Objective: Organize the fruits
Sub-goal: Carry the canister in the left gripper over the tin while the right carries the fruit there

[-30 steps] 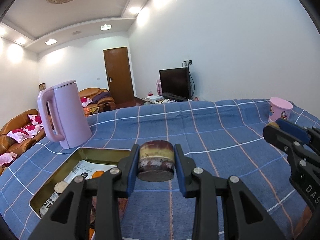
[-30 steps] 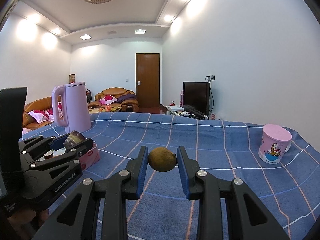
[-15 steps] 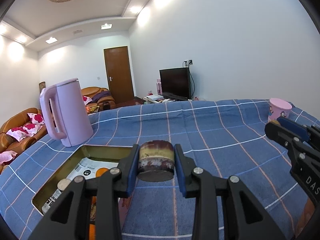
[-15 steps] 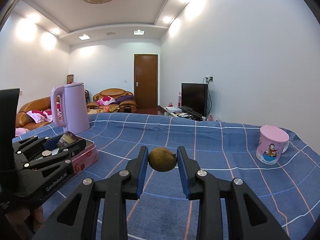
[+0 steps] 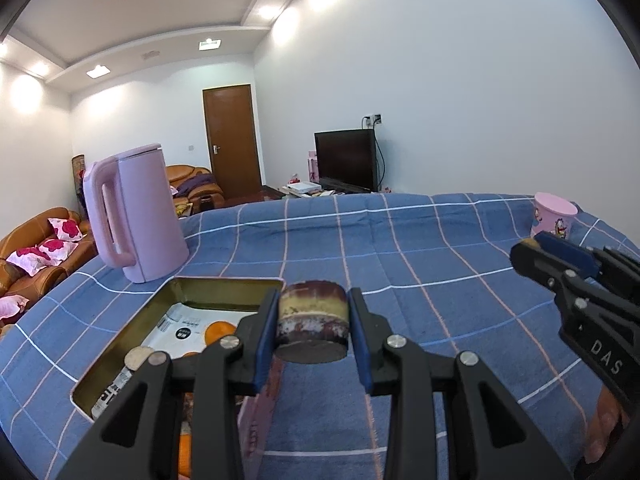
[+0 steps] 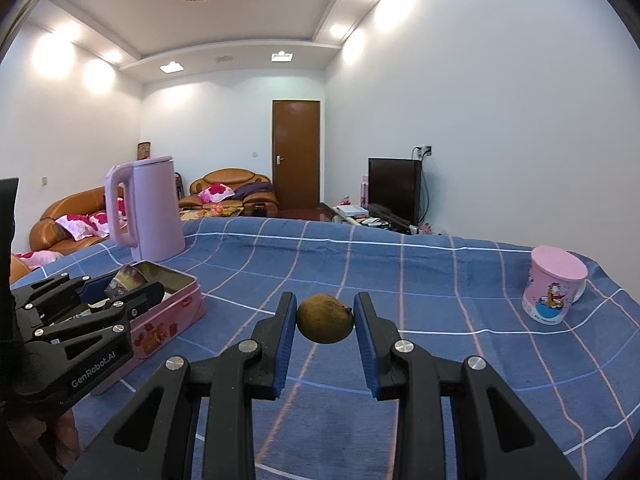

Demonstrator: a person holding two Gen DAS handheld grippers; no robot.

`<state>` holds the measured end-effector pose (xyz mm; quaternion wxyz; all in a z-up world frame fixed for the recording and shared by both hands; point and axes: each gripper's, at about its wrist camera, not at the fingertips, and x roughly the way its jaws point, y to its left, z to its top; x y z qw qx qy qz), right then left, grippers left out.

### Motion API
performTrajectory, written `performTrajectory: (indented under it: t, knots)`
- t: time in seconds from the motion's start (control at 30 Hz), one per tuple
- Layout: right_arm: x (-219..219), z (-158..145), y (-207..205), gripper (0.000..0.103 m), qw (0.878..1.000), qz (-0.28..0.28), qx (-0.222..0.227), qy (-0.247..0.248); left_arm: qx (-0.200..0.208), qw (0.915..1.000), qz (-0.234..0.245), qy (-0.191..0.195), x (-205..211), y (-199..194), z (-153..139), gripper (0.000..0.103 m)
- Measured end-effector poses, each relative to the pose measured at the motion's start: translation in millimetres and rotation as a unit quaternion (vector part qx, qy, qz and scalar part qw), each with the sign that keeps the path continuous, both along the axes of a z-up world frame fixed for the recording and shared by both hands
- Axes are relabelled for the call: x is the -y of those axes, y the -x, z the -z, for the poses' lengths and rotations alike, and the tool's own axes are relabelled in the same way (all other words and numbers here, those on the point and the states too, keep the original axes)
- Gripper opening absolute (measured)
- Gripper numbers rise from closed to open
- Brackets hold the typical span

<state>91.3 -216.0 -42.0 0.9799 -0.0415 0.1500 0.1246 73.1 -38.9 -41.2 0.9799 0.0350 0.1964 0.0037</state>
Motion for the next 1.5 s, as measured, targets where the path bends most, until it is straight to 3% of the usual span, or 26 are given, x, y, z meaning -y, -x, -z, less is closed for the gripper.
performTrajectory:
  t: [0.77, 1.5]
  knots:
    - [-79, -2, -5, 0.031, 0.996, -0.093, -0.008, -0.013, -0.011, 0.9987, -0.048, 0.014, -64, 6, -9, 0.035]
    - [-157, -3, -1, 0.031, 0.984, -0.179, -0.019, -0.013, -0.028, 0.9935, -0.105, 0.035, -147, -5, -15, 0.035]
